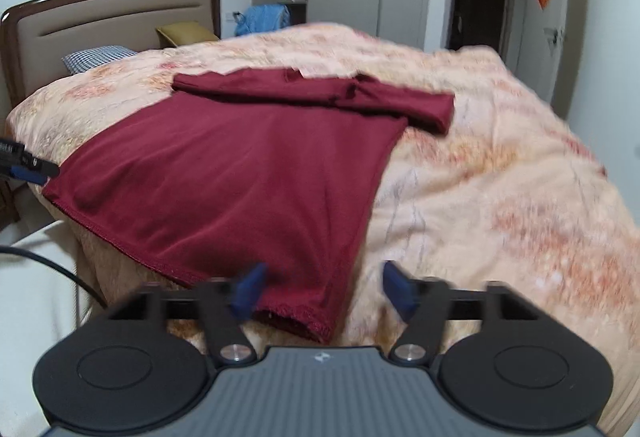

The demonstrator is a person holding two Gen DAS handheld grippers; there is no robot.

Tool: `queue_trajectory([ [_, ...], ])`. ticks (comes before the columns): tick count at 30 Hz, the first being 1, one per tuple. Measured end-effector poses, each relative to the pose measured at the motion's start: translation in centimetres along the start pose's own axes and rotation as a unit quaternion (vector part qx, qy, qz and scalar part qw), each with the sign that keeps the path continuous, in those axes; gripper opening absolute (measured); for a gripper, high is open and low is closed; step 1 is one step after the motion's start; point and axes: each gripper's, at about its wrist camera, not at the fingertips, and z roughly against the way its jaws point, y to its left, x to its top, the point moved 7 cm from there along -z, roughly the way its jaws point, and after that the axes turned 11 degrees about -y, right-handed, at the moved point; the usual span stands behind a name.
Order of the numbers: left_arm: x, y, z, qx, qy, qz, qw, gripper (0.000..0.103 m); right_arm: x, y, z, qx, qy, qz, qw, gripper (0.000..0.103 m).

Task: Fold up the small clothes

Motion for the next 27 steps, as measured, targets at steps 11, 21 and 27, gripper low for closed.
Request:
queue_trajectory([
  [11,0.8,-6.1,-0.6,-0.036,-0.036,-0.109,0.9928,0.102,-1.0,9.5,-2.0,0.087,-0.034,0.308,0.947,0.093],
  [21,-0.3,-9.1,-1.4,-0.092,-0.031,-0.128,0.9871,0.102,-4.3,12.2,-4.7,0.054,-0.028,0.453,0.889,0.092],
  [27,-1.6,-9.8,0.0,-0.112,-0.047,-0.191,0.9739,0.102,-3.8,12.4,-3.8,0.065,-0.065,0.462,0.882,0.062],
])
